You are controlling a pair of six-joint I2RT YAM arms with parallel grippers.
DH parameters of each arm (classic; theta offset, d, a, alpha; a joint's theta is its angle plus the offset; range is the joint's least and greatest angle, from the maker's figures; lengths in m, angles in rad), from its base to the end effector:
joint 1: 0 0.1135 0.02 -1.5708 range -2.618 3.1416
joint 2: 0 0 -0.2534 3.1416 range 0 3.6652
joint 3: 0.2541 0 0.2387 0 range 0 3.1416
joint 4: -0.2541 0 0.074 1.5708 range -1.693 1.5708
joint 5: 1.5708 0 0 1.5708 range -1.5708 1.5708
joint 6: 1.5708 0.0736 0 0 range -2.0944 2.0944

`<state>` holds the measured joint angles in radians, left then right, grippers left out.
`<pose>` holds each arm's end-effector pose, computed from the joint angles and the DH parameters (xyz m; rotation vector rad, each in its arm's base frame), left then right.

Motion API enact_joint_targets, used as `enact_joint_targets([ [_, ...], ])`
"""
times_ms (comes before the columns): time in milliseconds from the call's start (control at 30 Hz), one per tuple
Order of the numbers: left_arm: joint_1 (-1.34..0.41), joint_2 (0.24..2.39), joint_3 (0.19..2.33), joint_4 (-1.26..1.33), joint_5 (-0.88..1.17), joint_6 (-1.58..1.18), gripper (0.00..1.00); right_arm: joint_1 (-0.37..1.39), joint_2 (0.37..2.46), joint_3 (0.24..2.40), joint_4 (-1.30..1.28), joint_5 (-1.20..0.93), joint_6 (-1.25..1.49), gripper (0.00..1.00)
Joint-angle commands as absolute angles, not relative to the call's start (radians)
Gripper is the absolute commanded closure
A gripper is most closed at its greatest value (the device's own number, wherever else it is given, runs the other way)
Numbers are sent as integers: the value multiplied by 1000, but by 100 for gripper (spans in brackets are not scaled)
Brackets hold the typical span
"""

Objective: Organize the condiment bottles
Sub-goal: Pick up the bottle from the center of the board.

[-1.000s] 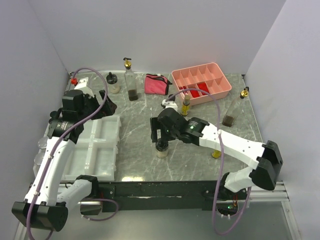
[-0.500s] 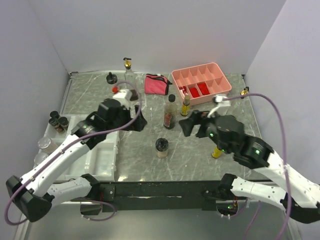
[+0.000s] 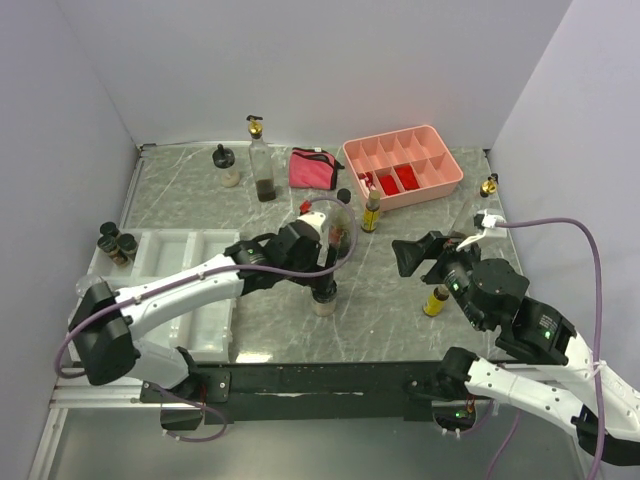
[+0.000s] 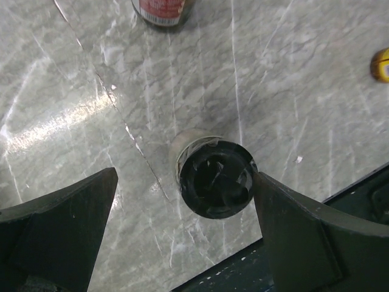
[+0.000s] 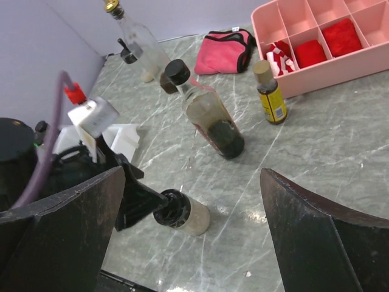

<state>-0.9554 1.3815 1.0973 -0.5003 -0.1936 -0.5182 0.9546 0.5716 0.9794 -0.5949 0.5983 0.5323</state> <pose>0.1931 -0.2485 0.2519 0.4244 2.3542 -0.4942 0.1076 0.0802 0.3722 0.0686 1.7577 0.5687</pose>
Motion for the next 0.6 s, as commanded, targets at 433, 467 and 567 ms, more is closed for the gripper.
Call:
enact_joint_targets([
  [433, -1017, 1489, 1163, -457, -117, -522, 0, 948, 563, 960, -526, 624, 548, 0],
  [467, -1020, 1497, 1157, -451, -112, -522, 1, 948, 561, 957, -526, 624, 548, 0],
  [567, -1028, 1523, 1152, -456, -115, -534, 1, 948, 551, 953, -523, 629, 545, 0],
])
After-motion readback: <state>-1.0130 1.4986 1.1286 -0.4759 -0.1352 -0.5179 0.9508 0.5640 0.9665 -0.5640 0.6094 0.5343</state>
